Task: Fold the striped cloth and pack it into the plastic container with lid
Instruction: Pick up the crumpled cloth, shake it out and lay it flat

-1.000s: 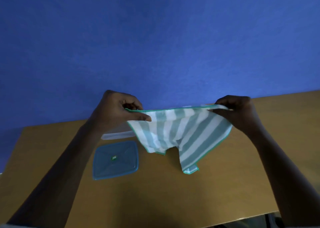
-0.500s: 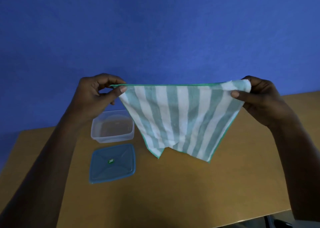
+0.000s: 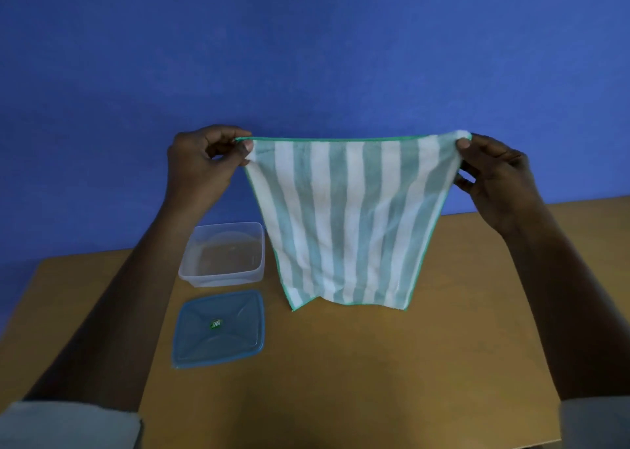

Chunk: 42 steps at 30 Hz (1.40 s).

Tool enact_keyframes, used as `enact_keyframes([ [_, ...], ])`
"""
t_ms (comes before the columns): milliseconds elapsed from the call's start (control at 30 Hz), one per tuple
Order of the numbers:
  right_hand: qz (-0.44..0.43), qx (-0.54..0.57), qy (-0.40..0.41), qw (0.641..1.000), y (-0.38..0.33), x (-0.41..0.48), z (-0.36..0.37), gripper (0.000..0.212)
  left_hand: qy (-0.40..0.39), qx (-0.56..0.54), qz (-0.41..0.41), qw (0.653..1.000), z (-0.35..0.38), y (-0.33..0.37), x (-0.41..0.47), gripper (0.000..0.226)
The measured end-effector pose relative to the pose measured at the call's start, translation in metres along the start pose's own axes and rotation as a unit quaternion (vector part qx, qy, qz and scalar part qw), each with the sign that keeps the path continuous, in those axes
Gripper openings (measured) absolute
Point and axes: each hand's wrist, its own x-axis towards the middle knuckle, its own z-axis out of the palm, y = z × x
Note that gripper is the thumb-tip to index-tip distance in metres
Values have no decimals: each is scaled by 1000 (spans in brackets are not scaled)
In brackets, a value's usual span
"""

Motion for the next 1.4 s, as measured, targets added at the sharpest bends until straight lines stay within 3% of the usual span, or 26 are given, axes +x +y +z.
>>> enact_keyframes([
  [167, -31, 40, 37, 998, -17, 24, 12, 12, 40, 20, 52, 998, 9, 18, 26, 20],
  [333, -78, 71, 47, 993, -36, 34, 17, 9, 48, -4, 89, 995, 9, 39, 39, 4],
  [533, -89, 66, 46, 993, -32, 24, 14, 8, 25, -36, 83, 996, 4, 36, 24, 2],
  [767, -26, 26, 66, 997, 11, -8, -10, 13, -117, -85, -22, 989, 1, 0, -35, 8],
  [1167, 79, -23, 94, 992, 89, -97, -52, 18, -308, -157, -264, 900, 0, -50, -131, 16],
  [1400, 157, -63, 108, 980, 153, -117, -60, 11, -302, -103, -349, 881, 28, -100, -163, 8],
])
